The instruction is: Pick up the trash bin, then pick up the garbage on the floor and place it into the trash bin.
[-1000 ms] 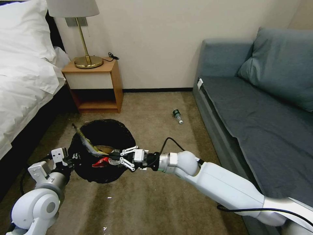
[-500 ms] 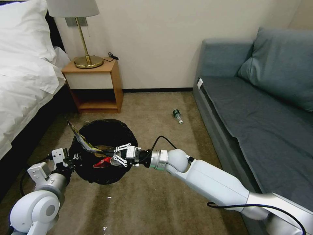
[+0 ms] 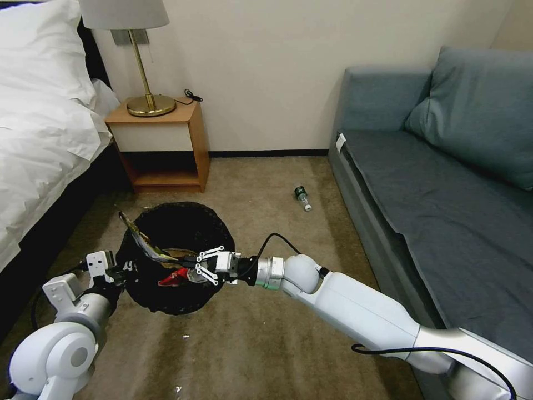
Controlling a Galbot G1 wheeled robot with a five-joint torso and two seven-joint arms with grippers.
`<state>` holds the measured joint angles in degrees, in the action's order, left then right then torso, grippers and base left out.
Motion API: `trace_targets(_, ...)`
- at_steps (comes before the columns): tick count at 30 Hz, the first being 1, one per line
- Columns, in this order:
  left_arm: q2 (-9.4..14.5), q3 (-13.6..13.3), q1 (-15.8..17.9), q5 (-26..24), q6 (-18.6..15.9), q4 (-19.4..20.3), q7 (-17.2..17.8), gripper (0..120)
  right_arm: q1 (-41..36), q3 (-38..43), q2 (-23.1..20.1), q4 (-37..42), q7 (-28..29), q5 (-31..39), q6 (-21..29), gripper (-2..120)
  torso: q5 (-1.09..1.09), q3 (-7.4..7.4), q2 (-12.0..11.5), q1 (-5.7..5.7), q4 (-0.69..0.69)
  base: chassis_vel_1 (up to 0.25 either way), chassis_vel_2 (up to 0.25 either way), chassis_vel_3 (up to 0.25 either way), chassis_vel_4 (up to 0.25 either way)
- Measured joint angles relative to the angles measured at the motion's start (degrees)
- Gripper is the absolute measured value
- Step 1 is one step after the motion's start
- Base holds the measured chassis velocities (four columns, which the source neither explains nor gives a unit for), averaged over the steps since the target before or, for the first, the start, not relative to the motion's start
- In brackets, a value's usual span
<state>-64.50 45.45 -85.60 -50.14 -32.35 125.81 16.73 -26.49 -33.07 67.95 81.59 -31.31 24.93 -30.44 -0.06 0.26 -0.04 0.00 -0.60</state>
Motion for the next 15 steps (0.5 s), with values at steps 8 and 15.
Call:
trace_targets(8,0.08,-0.15,0.42,-0.45,-0.17,-0.38,0.35,0,0.17,0.29,-0.22,-1.25,0.15,-1.87,-2.02,17,0.00,0.00,0.00,0.00,0.00,0.000,0.000,0.000,0.000)
trace_targets(15,0.03,-0.26,0.60,-0.55,-0.20,-0.56,0.44,0,0.66,1.30,-0.96,-1.65,0.09,-1.81,-2.23,42,0.01,0.00,0.00,0.00,0.00,0.000,0.000,0.000,0.000)
